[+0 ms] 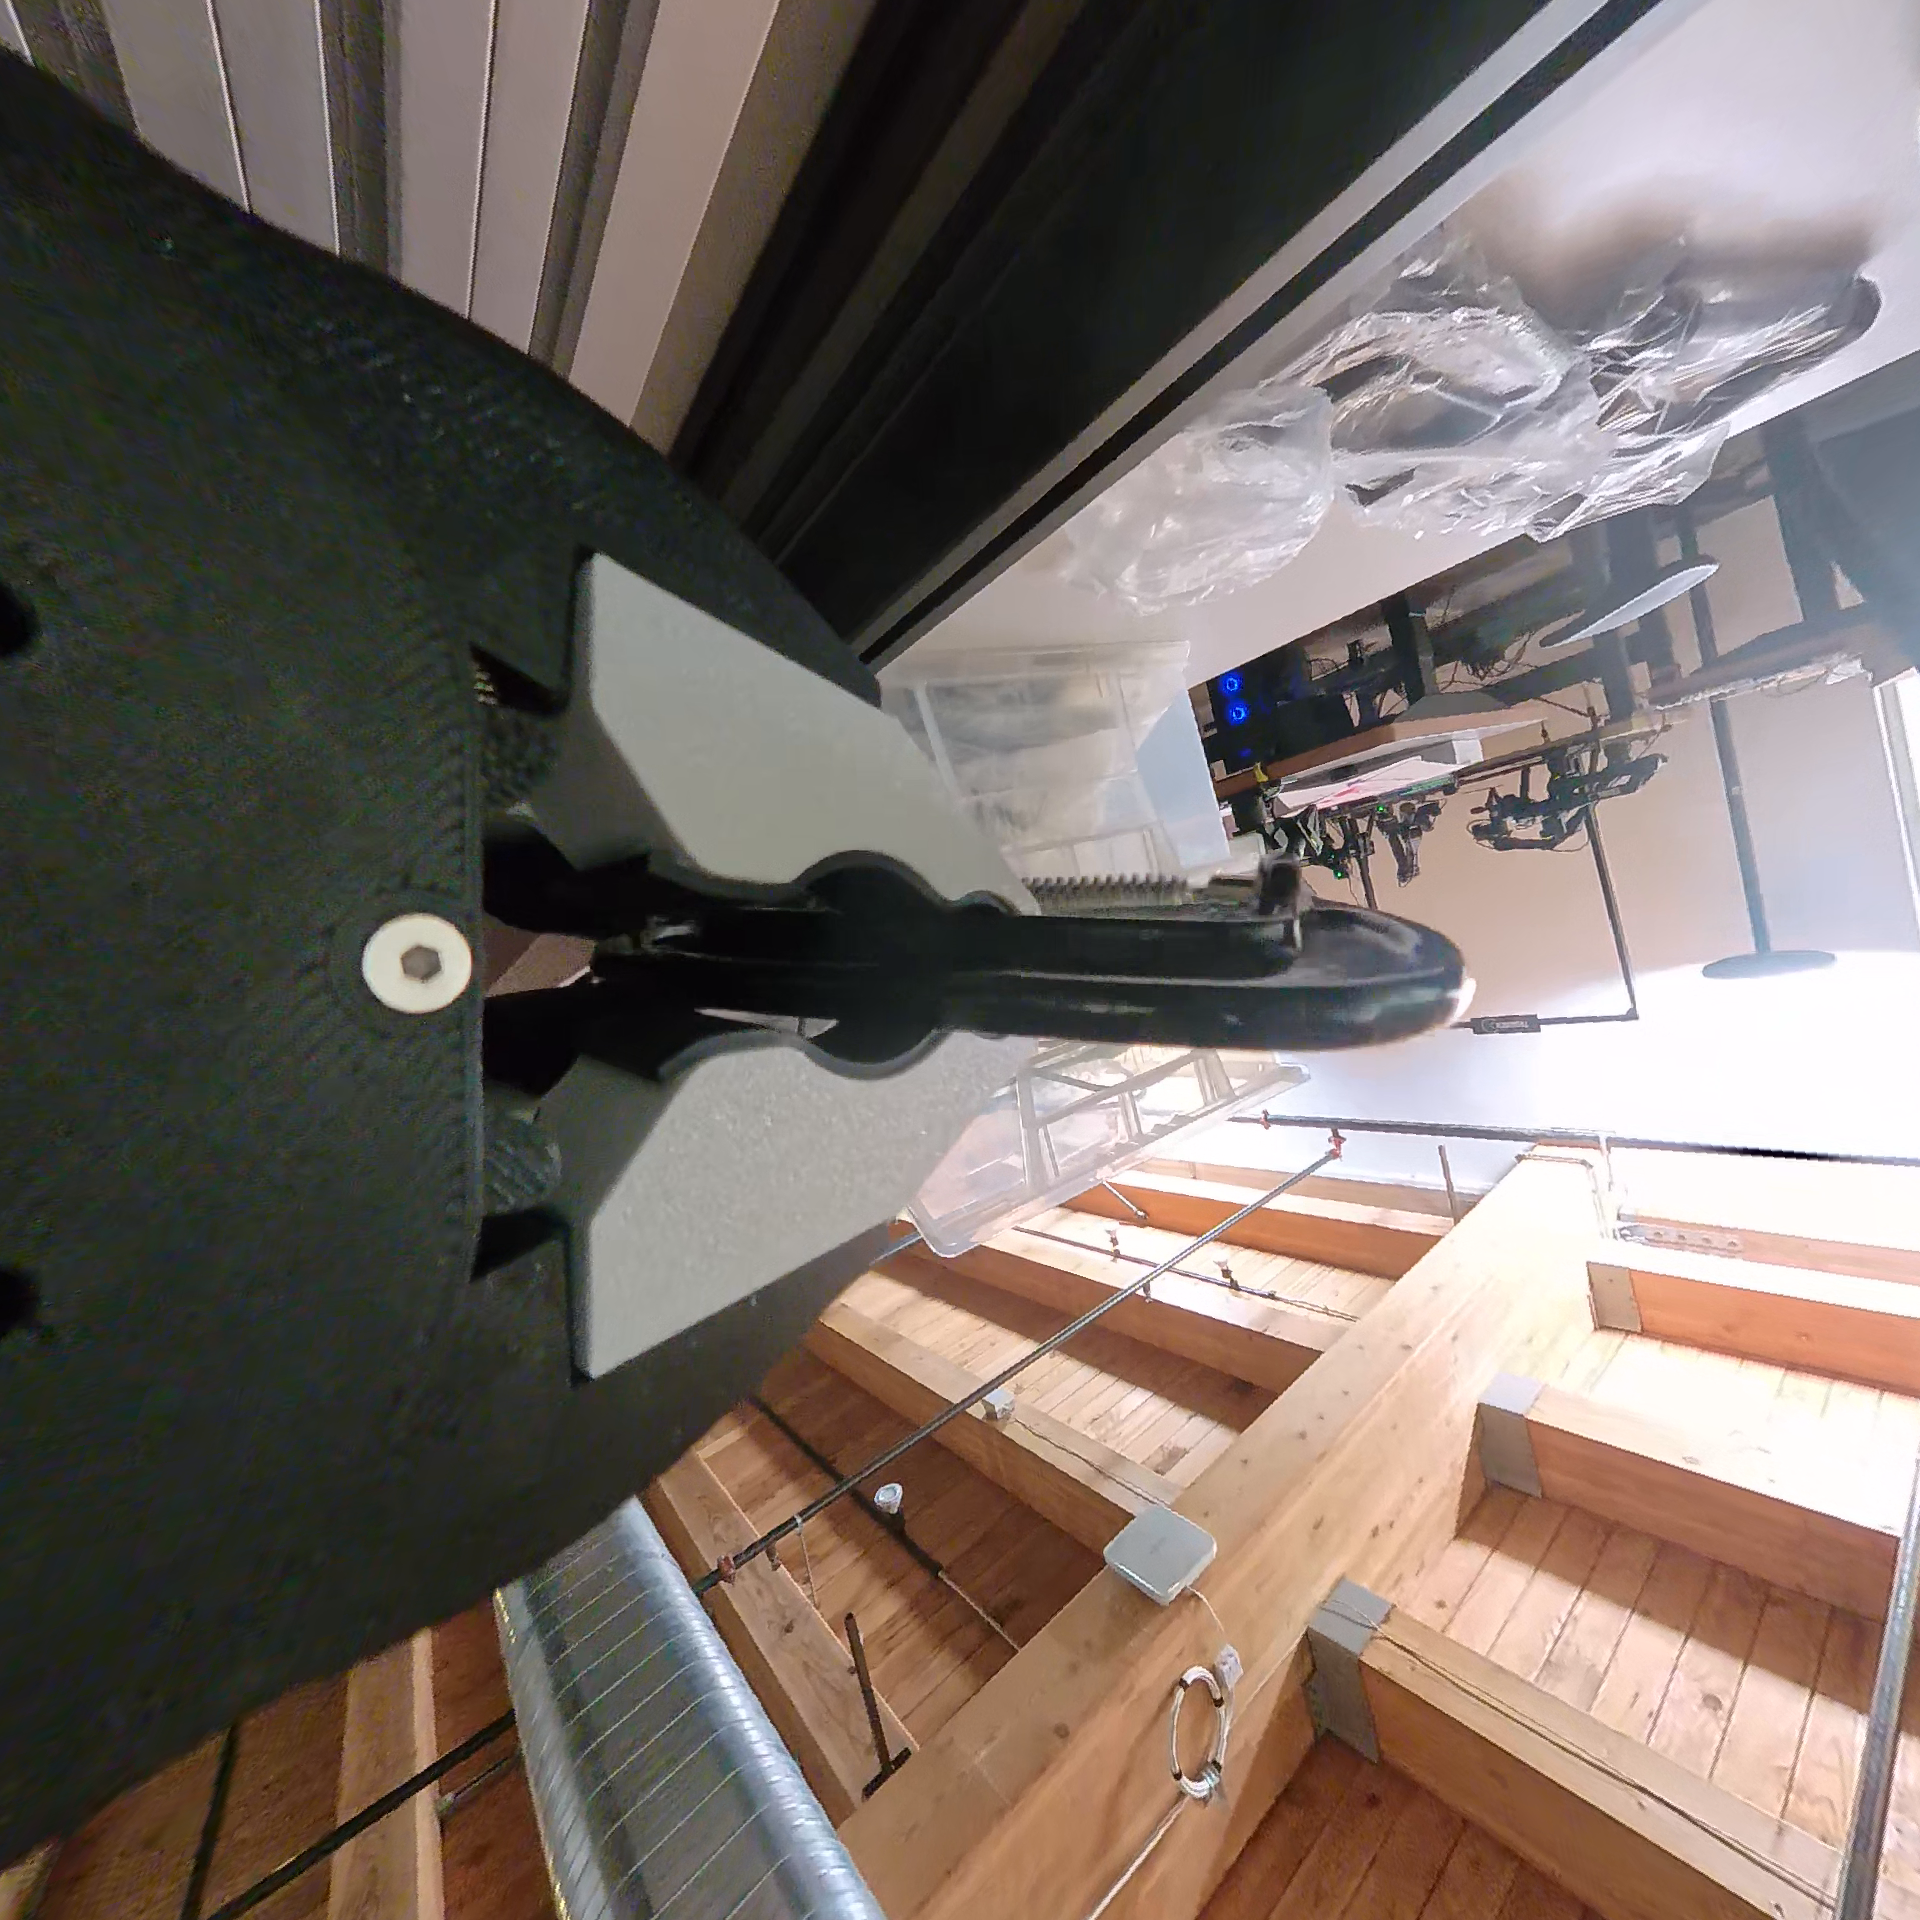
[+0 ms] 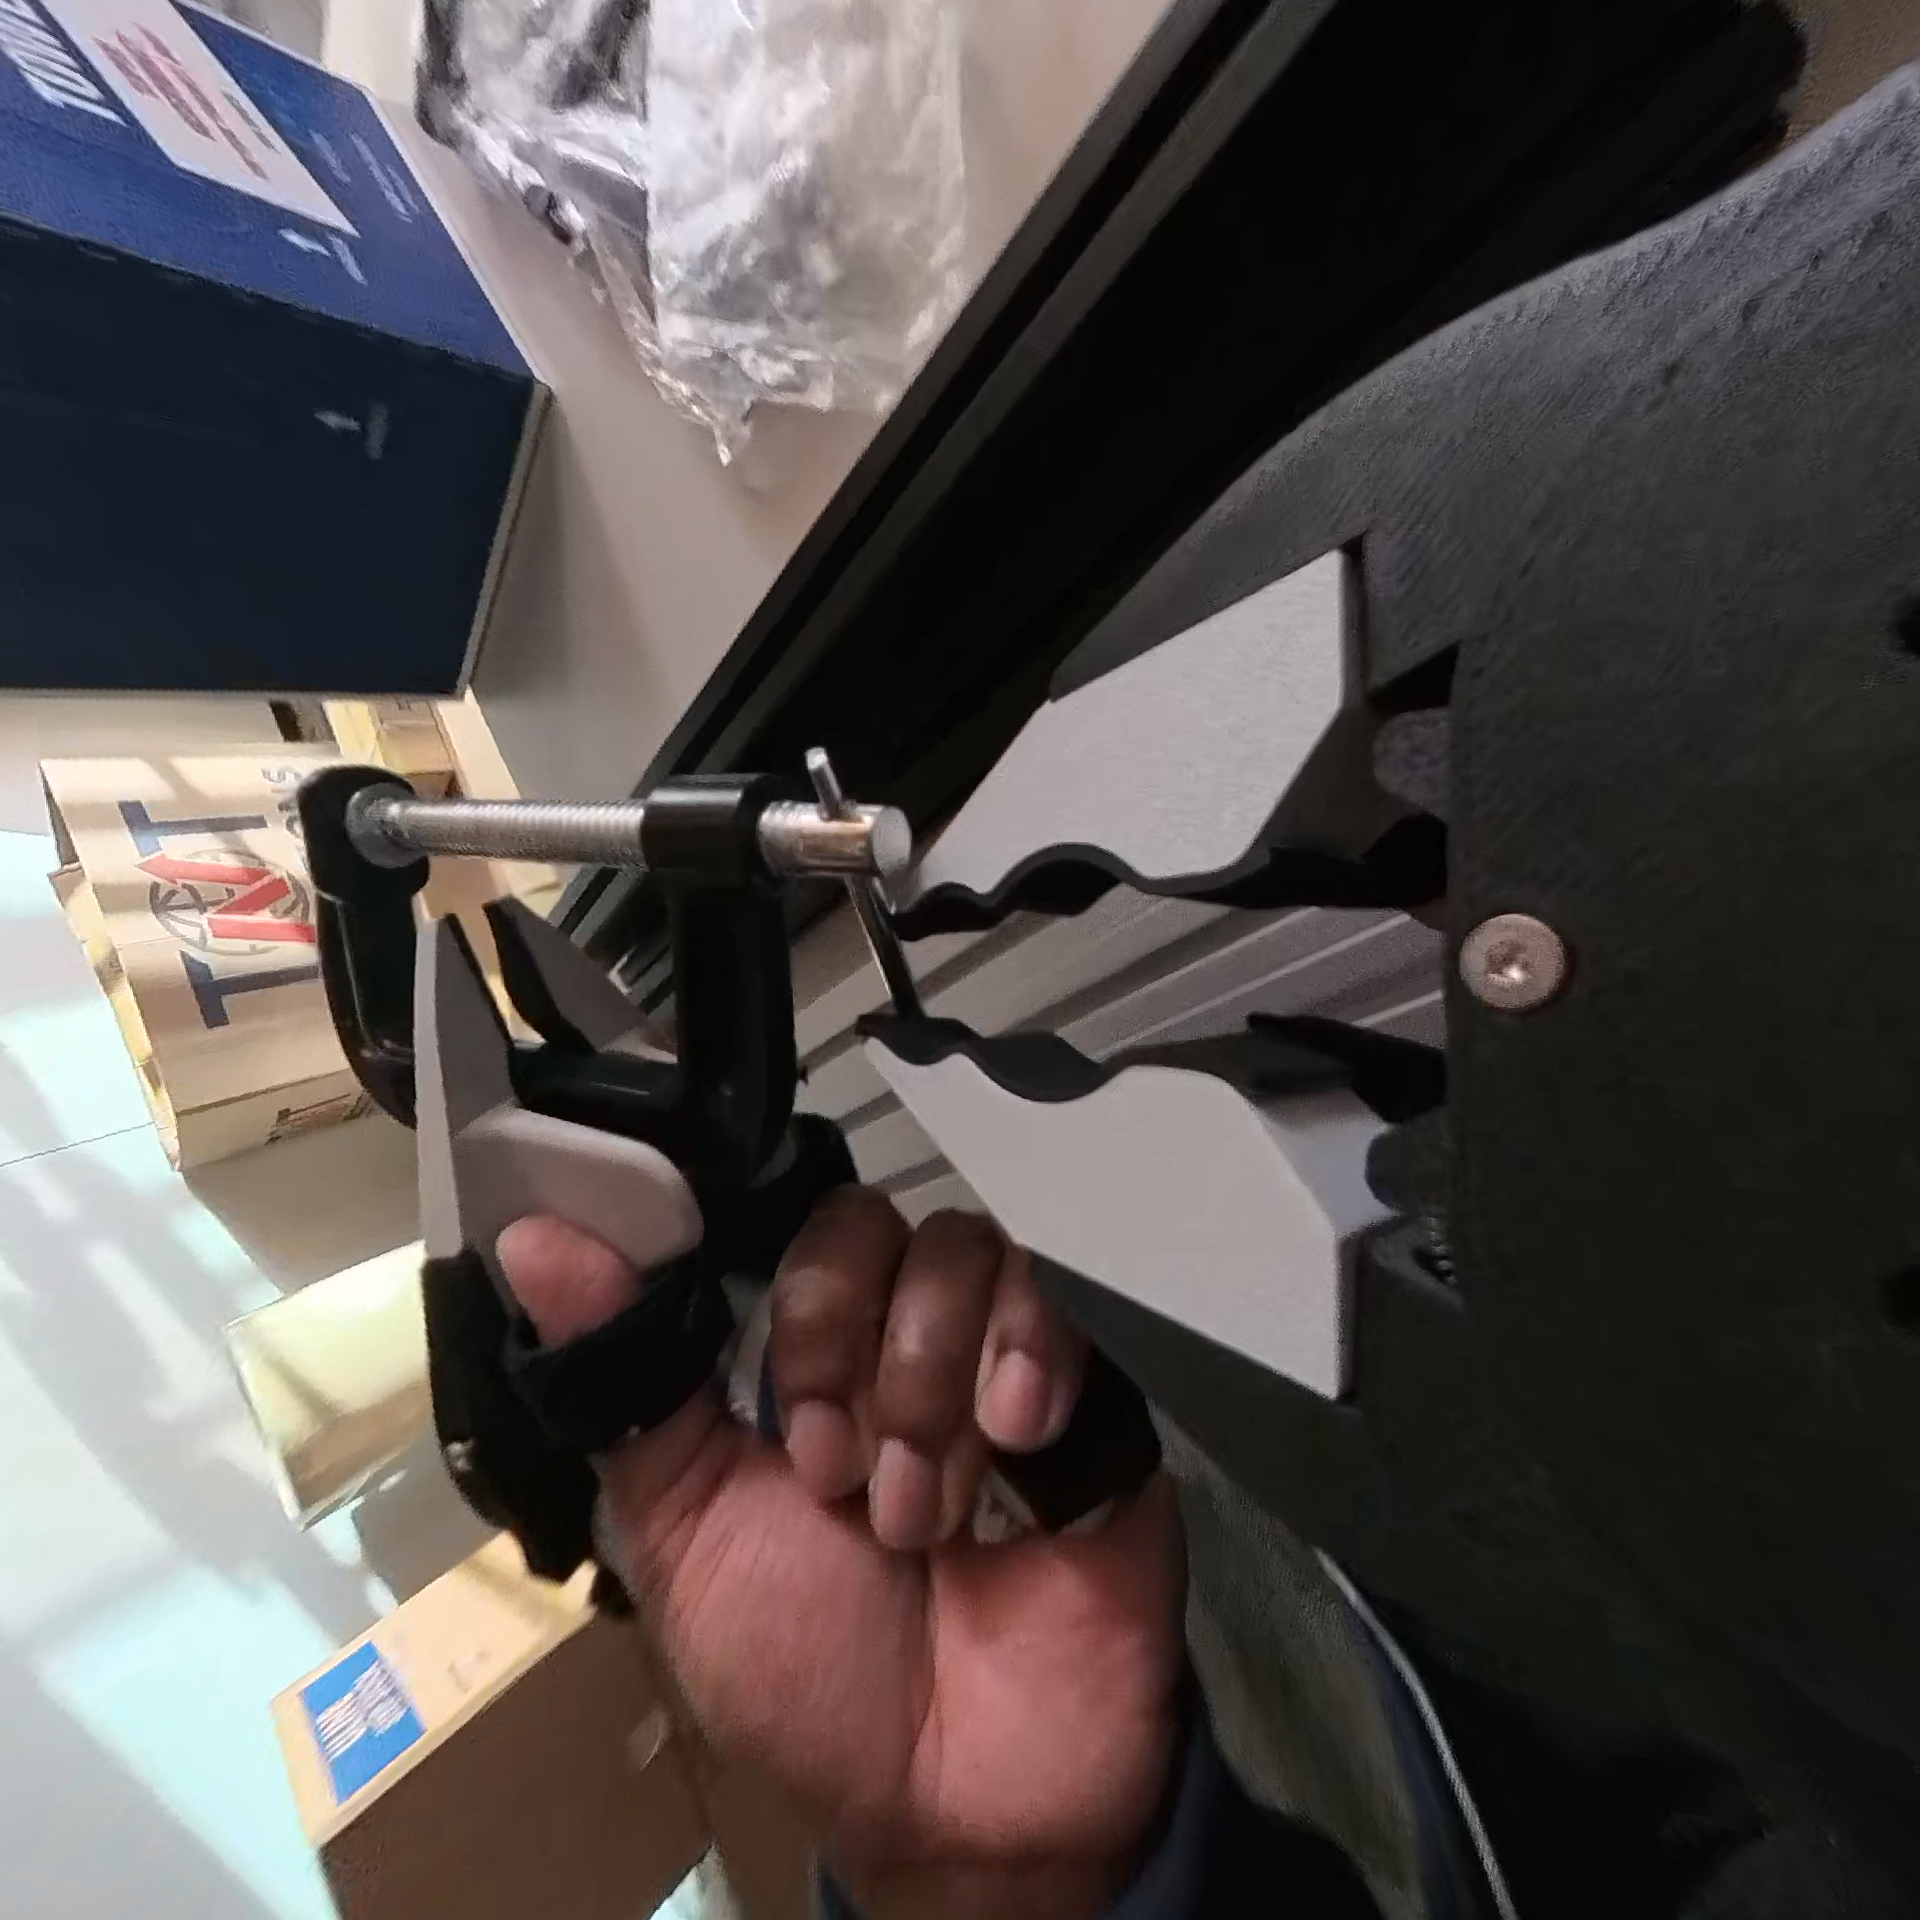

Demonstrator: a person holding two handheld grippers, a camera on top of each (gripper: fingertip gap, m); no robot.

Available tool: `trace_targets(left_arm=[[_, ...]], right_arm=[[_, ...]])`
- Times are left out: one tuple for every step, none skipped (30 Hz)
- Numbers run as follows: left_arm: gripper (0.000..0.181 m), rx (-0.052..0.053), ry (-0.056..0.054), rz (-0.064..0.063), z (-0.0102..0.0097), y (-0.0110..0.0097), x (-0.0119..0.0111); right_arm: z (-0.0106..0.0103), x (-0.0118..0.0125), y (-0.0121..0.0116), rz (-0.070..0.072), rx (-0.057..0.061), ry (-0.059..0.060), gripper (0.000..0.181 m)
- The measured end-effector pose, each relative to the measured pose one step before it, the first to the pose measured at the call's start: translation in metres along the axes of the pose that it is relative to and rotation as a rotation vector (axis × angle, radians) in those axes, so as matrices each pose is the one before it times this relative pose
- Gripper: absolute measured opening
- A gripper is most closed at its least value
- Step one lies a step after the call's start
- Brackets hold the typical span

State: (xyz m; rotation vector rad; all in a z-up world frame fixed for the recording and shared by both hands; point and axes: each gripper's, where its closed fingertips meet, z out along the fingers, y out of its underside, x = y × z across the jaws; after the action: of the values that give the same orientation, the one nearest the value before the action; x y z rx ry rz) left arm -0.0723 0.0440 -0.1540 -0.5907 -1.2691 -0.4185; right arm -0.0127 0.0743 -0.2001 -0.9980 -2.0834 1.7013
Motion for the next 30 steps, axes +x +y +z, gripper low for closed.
trace_targets(left_arm=[[0.018, 0.0004, -0.0026, -0.0009, -0.00036, 0.00001, -0.00042], [0.018, -0.0021, 0.0013, -0.0038, -0.0003, 0.00031, -0.00003], [0.018, -0.0061, 0.0024, -0.0027, -0.00012, 0.00087, 0.00026], [0.017, -0.0072, 0.0016, 0.0016, 0.00003, 0.0012, 0.00046], [0.017, -0.0018, 0.0037, 0.0038, 0.00009, 0.00069, 0.00102], [0.017, -0.0002, 0.0055, 0.0049, 0.00011, 0.00017, 0.00125], [0.017, -0.0013, 0.0036, 0.0086, 0.0001, -0.00027, 0.00112], [0.017, 0.0005, 0.0012, 0.0056, -0.00001, -0.00097, 0.00054], [0.017, 0.0052, 0.0046, -0.0005, -0.00039, -0.0014, 0.00048], [0.016, 0.0058, 0.0096, -0.004, -0.00044, -0.00139, 0.00064], [0.017, 0.0075, 0.0106, -0.0075, -0.00059, -0.00116, 0.00076], [0.016, 0.0066, 0.0071, -0.0046, -0.00056, -0.00101, 0.00059], [0.017, 0.003, 0.0023, 0.0021, -0.00034, -0.00074, 0.00046], [0.017, 0.0024, 0.0022, 0.0023, -0.00026, -0.00076, 0.00059], [0.017, 0.0031, 0.0027, 0.0042, -0.00027, -0.00094, 0.00084], [0.017, 0.0017, 0.0013, 0.0073, -0.00017, -0.00089, 0.00088], [0.017, 0.0006, 0.0028, 0.0057, -0.00013, -0.00072, 0.00107], [0.018, 0.0005, 0.0049, 0.0027, -0.00003, -0.00065, 0.00112], [0.018, 0.0001, 0.005, 0.0019, -0.00009, -0.00045, 0.00113], [0.018, -0.0002, 0.0034, 0.0003, 0.00006, -0.00004, 0.00074], [0.018, -0.0016, 0.0055, -0.002, 0.00023, 0.00021, 0.00082], [0.018, -0.004, 0.0082, -0.0032, 0.00034, 0.0007, 0.00102], [0.018, -0.0031, 0.0052, -0.0048, 0.00029, 0.00078, 0.00068], [0.018, -0.0034, 0.0018, -0.003, 0.00034, 0.00091, 0.00039], [0.018, -0.0042, 0.0002, -0.0017, 0.00023, 0.00093, 0.00007], [0.018, -0.0047, -0.0006, -0.0032, 0.00023, 0.00071, -0.00023], [0.018, -0.0059, -0.0055, -0.0032, 0.00017, 0.00086, -0.00082], [0.017, -0.0062, -0.0113, 0.0005, 0.00023, 0.00095, -0.00178], [0.016, -0.0037, -0.0116, 0.0019, 0.00005, 0.00051, -0.00194], [0.016, -0.0001, -0.0065, -0.0054, -0.00043, -0.00055, -0.0017]], right_arm=[[0.00015, 0.00247, 0.00002, -0.0393, -0.0027, 0.0248, 0.012], [0.00003, 0.00257, -0.0004, -0.0353, 0.0, 0.024, 0.012], [-0.00019, 0.00305, -0.00076, -0.0358, 0.002, 0.0252, 0.01], [-0.00029, 0.00359, -0.00053, -0.0418, 0.0009, 0.0288, 0.009], [-0.00005, 0.00284, -0.00055, -0.0371, 0.0002, 0.0241, 0.006], [0.00008, 0.00138, -0.00055, -0.0225, 0.0013, 0.0128, 0.004], [0.00026, 0.00025, -0.0005, -0.0052, 0.0025, 0.0033, 0.004], [0.00021, -0.00033, -0.00071, 0.0157, 0.004, -0.0052, 0.004], [0.00006, -0.00079, -0.00122, 0.0359, 0.0056, -0.0121, 0.004], [-0.00034, -0.00058, -0.00202, 0.043, 0.0099, -0.0147, 0.005], [-0.00064, -0.0006, -0.00267, 0.035, 0.0131, -0.0135, 0.005], [-0.00068, -0.00089, -0.00249, 0.033, 0.0124, -0.0143, 0.006], [-0.00045, -0.00124, -0.00219, 0.0394, 0.0097, -0.0185, 0.007], [-0.00039, -0.00139, -0.00112, 0.0457, 0.0061, -0.0227, 0.008], [-0.00007, -0.00084, -0.00012, 0.0505, 0.002, -0.0227, 0.015], [0.00007, -0.00041, 0.0007, 0.0504, -0.0013, -0.0218, 0.03], [-0.00032, -0.00028, 0.0005, 0.0482, 0.0024, -0.0227, 0.038], [-0.00046, -0.00049, -0.00018, 0.0453, 0.0069, -0.0248, 0.045], [-0.00034, -0.00087, -0.00043, 0.0388, 0.0058, -0.0268, 0.051], [0.00005, -0.00165, -0.0003, 0.0321, 0.0024, -0.0282, 0.057], [0.00051, -0.00139, -0.00018, 0.0253, -0.0006, -0.0231, 0.058], [0.00107, -0.00056, -0.00012, 0.0142, -0.003, -0.0131, 0.059], [0.00107, -0.00001, -0.00014, -0.0023, -0.0038, -0.0039, 0.059], [0.00086, 0.0011, -0.00047, -0.0213, -0.0018, 0.0084, 0.059], [0.00028, 0.00237, -0.00062, -0.0346, 0.0002, 0.0195, 0.055], [0.00008, 0.00188, -0.00007, -0.0395, -0.0018, 0.0167, 0.049], [0.00004, 0.00068, 0.00069, -0.0414, -0.0048, 0.0091, 0.04], [0.00015, -0.00087, 0.0008, -0.0465, -0.0038, 0.0021, 0.033], [0.00032, -0.00122, 0.00097, -0.0521, -0.005, 0.0062, 0.023], [0.00049, 0.00022, 0.00165, -0.0582, -0.0098, 0.0172, 0.021]])
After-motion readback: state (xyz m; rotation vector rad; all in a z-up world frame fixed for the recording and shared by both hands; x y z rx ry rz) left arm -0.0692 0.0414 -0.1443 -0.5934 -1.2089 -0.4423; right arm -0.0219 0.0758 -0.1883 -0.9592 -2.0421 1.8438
